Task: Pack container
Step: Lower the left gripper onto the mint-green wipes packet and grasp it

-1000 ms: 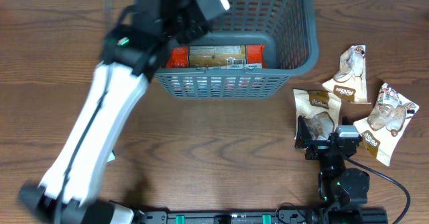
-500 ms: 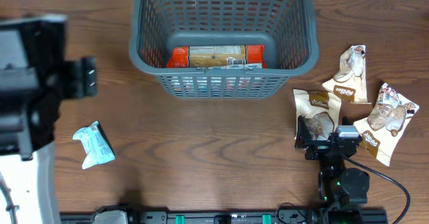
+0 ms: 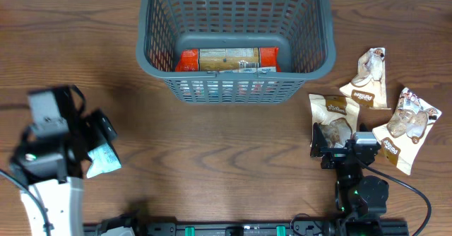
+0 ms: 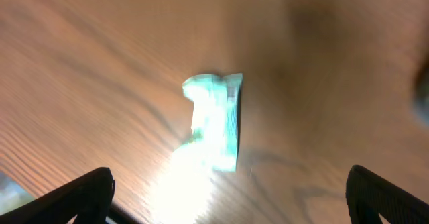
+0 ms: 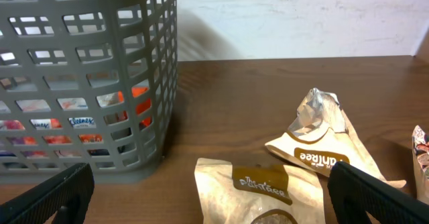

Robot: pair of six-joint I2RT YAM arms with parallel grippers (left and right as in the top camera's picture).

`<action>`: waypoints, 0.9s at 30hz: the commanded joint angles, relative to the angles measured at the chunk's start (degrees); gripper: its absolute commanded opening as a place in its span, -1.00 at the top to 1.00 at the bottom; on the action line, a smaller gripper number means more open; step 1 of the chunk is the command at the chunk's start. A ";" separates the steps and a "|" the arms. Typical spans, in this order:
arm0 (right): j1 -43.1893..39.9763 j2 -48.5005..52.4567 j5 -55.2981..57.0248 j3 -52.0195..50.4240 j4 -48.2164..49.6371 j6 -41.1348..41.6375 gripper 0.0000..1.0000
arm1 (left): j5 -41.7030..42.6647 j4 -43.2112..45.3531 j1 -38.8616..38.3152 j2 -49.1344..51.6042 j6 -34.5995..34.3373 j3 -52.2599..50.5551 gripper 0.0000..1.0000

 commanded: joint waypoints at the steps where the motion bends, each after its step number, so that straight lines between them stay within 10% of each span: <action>1: 0.17 0.61 0.04 -0.24 0.00 0.79 -0.98 | 0.22 3.48 0.26 -2.14 -7.50 -9.35 -0.97; 27: 0.17 4.42 0.00 -0.24 0.04 0.76 -0.98 | 0.07 29.03 8.24 20.85 -10.99 -20.81 -0.97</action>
